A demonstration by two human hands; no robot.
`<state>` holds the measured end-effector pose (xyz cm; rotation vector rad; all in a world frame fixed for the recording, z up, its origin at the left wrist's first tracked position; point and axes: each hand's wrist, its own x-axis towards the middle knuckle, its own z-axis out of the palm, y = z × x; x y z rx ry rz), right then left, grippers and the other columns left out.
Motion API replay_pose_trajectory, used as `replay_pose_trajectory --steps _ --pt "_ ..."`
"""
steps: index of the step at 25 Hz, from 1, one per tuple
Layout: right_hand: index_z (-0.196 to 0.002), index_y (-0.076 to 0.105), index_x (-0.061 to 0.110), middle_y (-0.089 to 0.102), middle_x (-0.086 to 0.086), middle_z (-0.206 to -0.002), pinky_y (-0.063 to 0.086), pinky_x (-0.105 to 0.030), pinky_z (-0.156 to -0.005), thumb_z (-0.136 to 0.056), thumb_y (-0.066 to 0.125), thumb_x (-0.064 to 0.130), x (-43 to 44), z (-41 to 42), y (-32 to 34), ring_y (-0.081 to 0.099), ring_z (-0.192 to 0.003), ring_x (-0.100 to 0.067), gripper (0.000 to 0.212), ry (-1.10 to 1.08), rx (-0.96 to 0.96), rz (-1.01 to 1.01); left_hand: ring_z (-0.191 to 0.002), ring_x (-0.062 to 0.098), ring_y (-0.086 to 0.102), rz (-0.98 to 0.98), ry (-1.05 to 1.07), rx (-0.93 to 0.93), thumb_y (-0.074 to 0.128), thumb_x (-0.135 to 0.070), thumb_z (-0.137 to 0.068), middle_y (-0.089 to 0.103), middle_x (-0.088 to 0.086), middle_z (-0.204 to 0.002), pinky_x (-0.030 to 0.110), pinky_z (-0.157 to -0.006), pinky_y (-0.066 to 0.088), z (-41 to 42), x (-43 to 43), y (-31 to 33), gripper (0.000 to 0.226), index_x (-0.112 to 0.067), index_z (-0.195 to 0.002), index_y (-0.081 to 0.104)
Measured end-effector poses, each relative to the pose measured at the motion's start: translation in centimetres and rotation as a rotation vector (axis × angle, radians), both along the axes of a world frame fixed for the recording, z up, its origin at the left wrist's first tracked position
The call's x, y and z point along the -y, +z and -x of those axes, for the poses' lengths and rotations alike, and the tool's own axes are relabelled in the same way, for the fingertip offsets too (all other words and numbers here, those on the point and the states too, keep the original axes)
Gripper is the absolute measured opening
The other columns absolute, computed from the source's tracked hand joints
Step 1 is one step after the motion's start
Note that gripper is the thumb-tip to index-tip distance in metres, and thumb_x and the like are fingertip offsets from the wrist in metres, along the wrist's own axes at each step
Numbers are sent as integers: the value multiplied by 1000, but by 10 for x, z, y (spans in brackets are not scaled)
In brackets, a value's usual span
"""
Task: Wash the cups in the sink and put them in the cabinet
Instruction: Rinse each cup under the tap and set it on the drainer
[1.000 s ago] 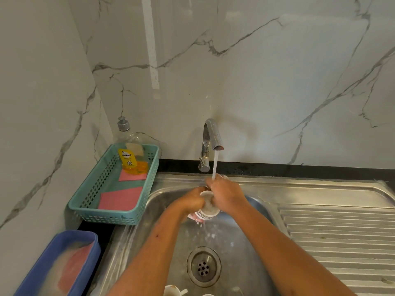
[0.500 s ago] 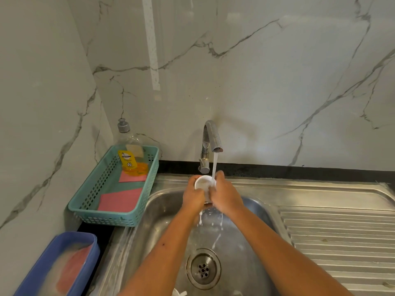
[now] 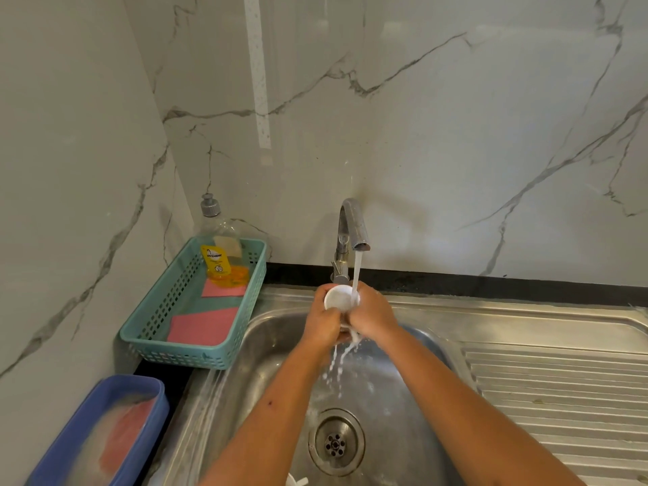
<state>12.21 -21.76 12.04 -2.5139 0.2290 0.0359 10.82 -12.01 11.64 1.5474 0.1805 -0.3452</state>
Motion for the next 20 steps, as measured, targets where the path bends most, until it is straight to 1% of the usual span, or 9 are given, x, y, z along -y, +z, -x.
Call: replay_pose_trajectory --steps 4,6,8,10,11,13,16,18,20 --pt "-106 61 6 66 -13 -103 49 -31 -72 -90 58 17 17 -2 7 64 -88 -27 20 182 -23 284 -91 27 62 -190 -358 -112 43 1 -89 55 10 -109 38 -72 58 -5 -15 12 42 -27 -120 42" --pt "-110 60 5 67 -14 -95 48 -27 -58 -95 50 19 10 -1 7 64 -72 -24 22 -1 -29 -9 -83 17 60 -249 -175 13 49 -1 -88 55 5 -103 32 -71 56 -5 -10 10 39 -27 -117 41" --pt "-115 55 2 62 -12 -76 43 -22 -43 -98 43 19 -1 5 4 55 -51 -16 27 -275 -196 -563 -81 10 57 -267 44 110 56 -5 -85 55 0 -104 25 -69 55 -1 -4 5 39 -27 -113 43" --pt "-119 53 0 58 -9 -73 48 -25 -48 -97 43 15 -5 9 -2 56 -55 -16 29 -333 -264 -773 -88 15 59 -276 160 119 59 -3 -81 58 0 -106 27 -70 57 0 -2 0 37 -28 -107 48" --pt "-121 52 2 59 -9 -82 53 -29 -58 -95 46 13 -7 12 -4 60 -66 -18 29 -278 -214 -676 -93 19 60 -268 183 90 59 -1 -81 58 2 -107 29 -69 58 -1 -4 -2 37 -27 -104 50" --pt "-125 50 11 56 -8 -107 52 -31 -79 -90 57 14 -4 14 -3 61 -92 -22 35 -5 15 -93 -95 24 61 -269 122 23 57 2 -83 57 3 -107 29 -64 59 0 -9 0 35 -24 -106 53" --pt "-117 54 14 60 -7 -113 43 -23 -77 -90 59 25 0 10 -2 60 -98 -20 30 342 123 370 -93 25 64 -301 -31 -39 57 0 -86 56 1 -103 31 -66 60 1 -12 2 33 -23 -110 57" --pt "-115 57 11 65 -10 -110 47 -25 -74 -93 56 25 5 6 -7 64 -93 -22 26 278 23 351 -93 19 62 -341 25 12 62 -5 -83 61 -1 -103 34 -74 60 1 -13 -2 29 -28 -101 60" --pt "-114 57 3 67 -17 -101 53 -25 -57 -97 51 22 7 5 -10 67 -70 -22 26 -24 -128 -124 -90 12 61 -376 135 109 67 -13 -80 64 -6 -105 33 -78 58 4 -13 -3 31 -31 -103 58"
